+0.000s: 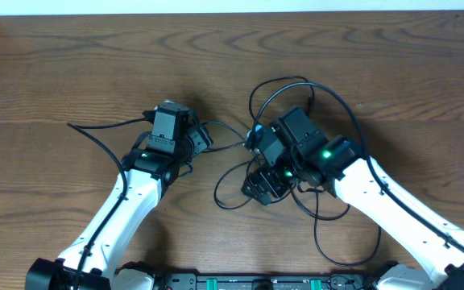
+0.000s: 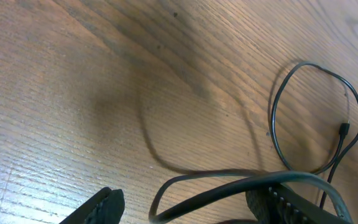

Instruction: Untangle cables

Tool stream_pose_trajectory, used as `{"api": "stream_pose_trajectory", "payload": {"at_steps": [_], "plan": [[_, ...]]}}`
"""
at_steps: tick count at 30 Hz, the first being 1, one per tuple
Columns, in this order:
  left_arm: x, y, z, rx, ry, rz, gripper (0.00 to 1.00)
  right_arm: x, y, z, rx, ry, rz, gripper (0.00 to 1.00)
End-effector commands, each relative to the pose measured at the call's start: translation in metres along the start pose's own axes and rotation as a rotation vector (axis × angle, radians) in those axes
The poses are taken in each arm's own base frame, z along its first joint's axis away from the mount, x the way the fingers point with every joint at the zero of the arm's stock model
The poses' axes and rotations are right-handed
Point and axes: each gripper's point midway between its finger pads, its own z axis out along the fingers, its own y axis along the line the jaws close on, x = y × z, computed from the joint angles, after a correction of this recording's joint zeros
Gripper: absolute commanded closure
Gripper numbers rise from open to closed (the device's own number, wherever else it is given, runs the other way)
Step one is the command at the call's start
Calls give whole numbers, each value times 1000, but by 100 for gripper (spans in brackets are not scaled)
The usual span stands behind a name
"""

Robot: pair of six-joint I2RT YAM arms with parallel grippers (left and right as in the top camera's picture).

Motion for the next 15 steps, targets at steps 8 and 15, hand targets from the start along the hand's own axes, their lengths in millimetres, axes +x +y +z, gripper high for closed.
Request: {"api": "stream_pose_trajectory", "payload": {"at_steps": [8,15], "plan": [[-5,1,-1,-11,-15,3,32,12,-23,65,59,115,160,99],[-5,1,-1,-12,-15,3,32,-14,-14,32,5,47,142,99]]}}
